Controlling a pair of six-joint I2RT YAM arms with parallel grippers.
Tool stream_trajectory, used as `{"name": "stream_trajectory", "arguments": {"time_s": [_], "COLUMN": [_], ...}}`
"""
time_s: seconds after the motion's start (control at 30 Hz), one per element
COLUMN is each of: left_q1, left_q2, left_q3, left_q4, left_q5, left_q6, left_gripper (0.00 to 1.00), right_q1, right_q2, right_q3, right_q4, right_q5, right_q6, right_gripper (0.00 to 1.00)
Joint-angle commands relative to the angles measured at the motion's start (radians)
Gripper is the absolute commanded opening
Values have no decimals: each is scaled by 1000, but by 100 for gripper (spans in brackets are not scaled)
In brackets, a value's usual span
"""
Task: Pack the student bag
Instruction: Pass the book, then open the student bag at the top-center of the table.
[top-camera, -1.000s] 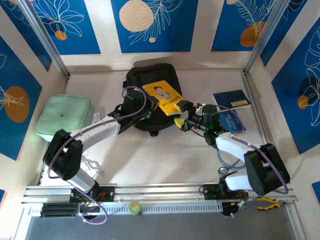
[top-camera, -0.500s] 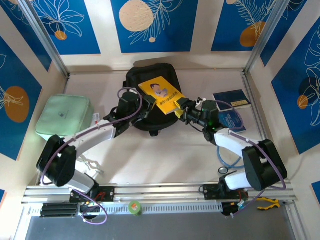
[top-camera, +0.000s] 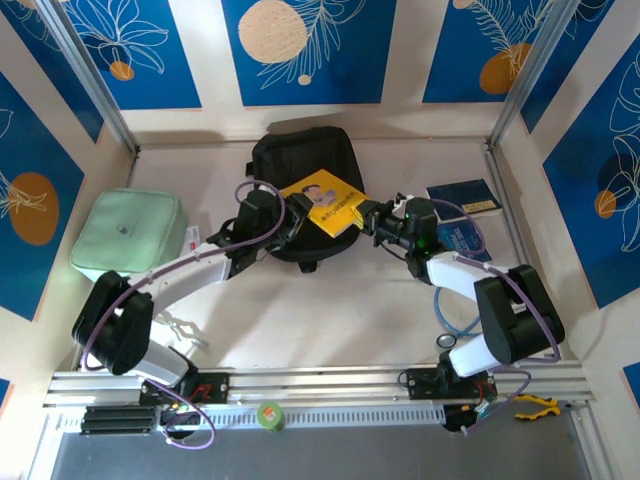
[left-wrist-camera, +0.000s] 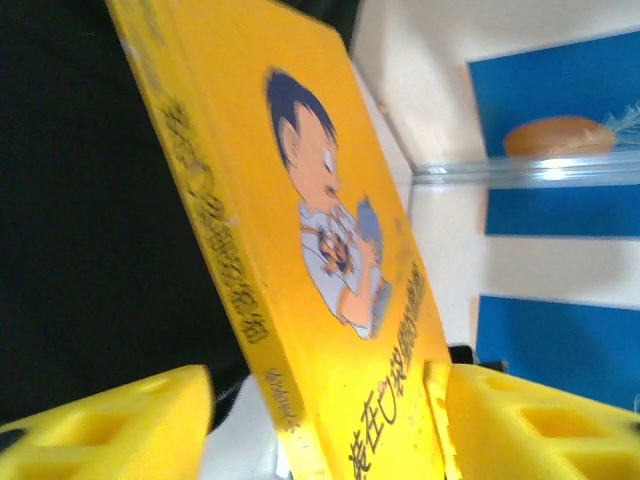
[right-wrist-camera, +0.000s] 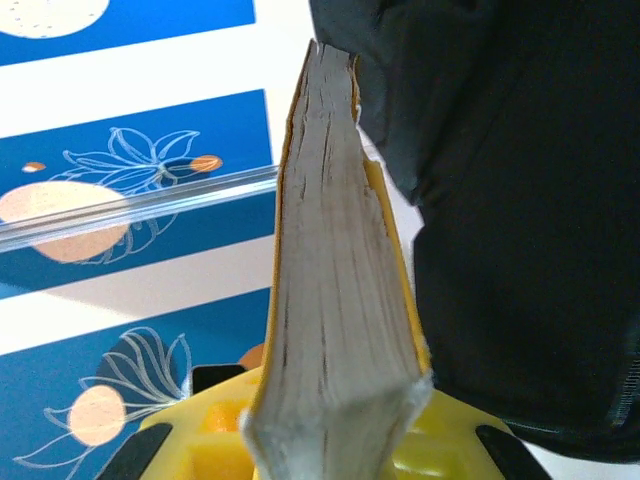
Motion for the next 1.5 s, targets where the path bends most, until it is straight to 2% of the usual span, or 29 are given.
{"name": "stream_trajectory", "arguments": {"time_s": [0.0, 0.07, 0.23, 0.33, 0.4, 0.47, 0.53, 0.6, 0.8, 0.9, 1.03, 1.2, 1.37, 1.47], "left_q1": [44, 64, 75, 75, 73, 72, 74, 73, 65, 49, 26, 14, 3, -2], "left_q2": [11, 37, 91, 134, 166, 177, 183, 188, 229, 277, 350, 417, 459, 480], "left_q3": [44, 48, 152, 274, 361, 389, 397, 405, 438, 485, 557, 581, 606, 614], "left_q4": [-138, -140, -282, -426, -576, -638, -665, -702, -818, -884, -968, -962, -952, -935], "left_q5": [-43, -16, 33, 111, 93, -1, -15, 22, 121, 101, 54, 6, -30, -66], "left_q6": [238, 365, 655, 924, 1144, 1301, 1448, 1613, 1973, 2044, 2117, 2182, 2212, 2220], "left_gripper": [76, 82, 85, 85, 92, 95, 98, 98, 93, 89, 77, 66, 63, 53], "right_q1": [-33, -45, -83, -111, -125, -138, -158, -188, -263, -290, -309, -318, -342, -349], "right_q2": [-88, -122, -192, -221, -237, -249, -259, -275, -317, -325, -342, -349, -354, -358], "right_q3": [68, 93, 159, 200, 231, 256, 267, 271, 259, 246, 234, 237, 176, 160], "right_q4": [-149, -277, -535, -641, -720, -791, -832, -863, -893, -891, -871, -865, -753, -741], "right_q5": [-40, -50, -61, -80, -85, -88, -102, -119, -169, -201, -223, -227, -277, -277], "right_q6": [-157, -240, -427, -491, -533, -564, -585, -590, -612, -606, -588, -582, -498, -485], "right_gripper": [0, 0, 0, 0, 0, 0, 0, 0, 0, 0, 0, 0, 0, 0]}}
